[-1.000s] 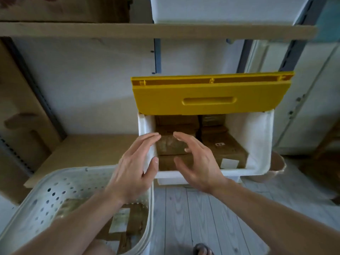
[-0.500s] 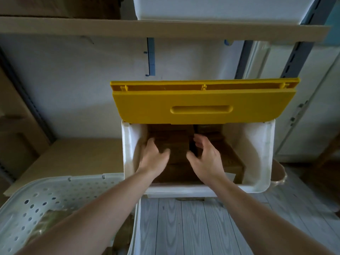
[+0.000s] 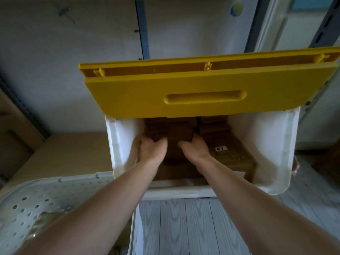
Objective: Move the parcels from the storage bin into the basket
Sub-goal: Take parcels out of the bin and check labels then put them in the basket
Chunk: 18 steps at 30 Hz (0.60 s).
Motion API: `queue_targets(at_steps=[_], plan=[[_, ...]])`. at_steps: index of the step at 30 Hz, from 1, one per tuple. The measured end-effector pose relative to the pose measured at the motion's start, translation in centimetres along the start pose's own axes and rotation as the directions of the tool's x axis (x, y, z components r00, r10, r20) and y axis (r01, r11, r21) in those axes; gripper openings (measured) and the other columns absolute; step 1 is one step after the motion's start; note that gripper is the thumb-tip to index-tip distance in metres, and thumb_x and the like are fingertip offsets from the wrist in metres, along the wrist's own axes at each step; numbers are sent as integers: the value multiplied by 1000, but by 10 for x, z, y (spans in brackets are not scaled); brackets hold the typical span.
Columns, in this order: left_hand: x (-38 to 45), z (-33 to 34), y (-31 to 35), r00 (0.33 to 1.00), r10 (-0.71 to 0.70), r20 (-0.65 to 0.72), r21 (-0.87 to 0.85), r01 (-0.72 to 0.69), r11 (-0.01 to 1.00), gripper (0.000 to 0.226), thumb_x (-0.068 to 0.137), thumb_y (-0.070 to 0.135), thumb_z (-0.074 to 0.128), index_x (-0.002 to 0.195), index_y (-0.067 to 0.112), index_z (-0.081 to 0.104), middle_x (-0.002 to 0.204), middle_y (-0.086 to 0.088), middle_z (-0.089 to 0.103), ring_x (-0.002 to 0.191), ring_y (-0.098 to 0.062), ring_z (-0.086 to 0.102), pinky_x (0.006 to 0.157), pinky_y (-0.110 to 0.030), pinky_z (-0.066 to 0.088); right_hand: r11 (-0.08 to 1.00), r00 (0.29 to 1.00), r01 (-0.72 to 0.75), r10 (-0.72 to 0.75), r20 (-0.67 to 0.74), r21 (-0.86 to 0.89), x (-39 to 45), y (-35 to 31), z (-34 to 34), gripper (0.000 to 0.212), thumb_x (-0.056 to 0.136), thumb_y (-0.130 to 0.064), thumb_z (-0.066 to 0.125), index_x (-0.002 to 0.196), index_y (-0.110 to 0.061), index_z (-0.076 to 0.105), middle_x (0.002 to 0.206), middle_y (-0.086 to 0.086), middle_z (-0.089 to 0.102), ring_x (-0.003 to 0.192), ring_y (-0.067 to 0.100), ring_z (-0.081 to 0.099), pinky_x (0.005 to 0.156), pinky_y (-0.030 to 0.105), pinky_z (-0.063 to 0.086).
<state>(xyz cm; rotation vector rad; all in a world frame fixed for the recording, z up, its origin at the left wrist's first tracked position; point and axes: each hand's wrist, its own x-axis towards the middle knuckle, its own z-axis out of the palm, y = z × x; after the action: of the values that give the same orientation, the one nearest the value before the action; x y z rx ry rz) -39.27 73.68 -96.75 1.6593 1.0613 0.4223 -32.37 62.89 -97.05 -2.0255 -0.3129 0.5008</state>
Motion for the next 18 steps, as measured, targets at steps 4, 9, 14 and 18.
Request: queue_targets(at_steps=[4, 9, 14, 18], plan=[[5, -4, -2, 994, -96, 46, -106, 101, 989, 51, 92, 24, 62, 139, 6, 50, 128, -18, 62, 114, -37, 61, 93, -39, 51, 988, 992, -109, 101, 77, 110, -1, 2, 5, 59, 88, -27, 65, 144, -23, 45, 131, 4, 59, 123, 30, 55, 105, 45, 47], [-6, -8, -1, 996, -65, 57, -173, 74, 982, 54, 88, 27, 66, 136, 13, 47, 123, -14, 63, 108, -37, 62, 98, -50, 52, 989, 996, -79, 72, 61, 123, -10, -1, 1, 59, 90, -20, 64, 144, -20, 40, 128, 4, 58, 124, 27, 54, 98, 38, 46], [-31, -18, 6, 989, 91, 115, -149, -73, 986, 58, 94, 33, 60, 141, 21, 28, 119, -3, 55, 106, -26, 55, 92, -41, 46, 984, 999, -42, 38, 27, 173, -37, -10, -19, 30, 92, -26, 64, 119, -24, 50, 102, -5, 58, 102, 20, 55, 91, 37, 46], [-58, -35, 13, 983, 125, 137, -234, -91, 968, 62, 98, 46, 54, 147, 25, 21, 133, 0, 45, 118, -23, 45, 96, -38, 35, 984, 999, -22, 28, -29, 177, -64, -11, -38, 33, 92, -35, 64, 118, -23, 49, 109, -4, 58, 102, 19, 54, 90, 38, 45]])
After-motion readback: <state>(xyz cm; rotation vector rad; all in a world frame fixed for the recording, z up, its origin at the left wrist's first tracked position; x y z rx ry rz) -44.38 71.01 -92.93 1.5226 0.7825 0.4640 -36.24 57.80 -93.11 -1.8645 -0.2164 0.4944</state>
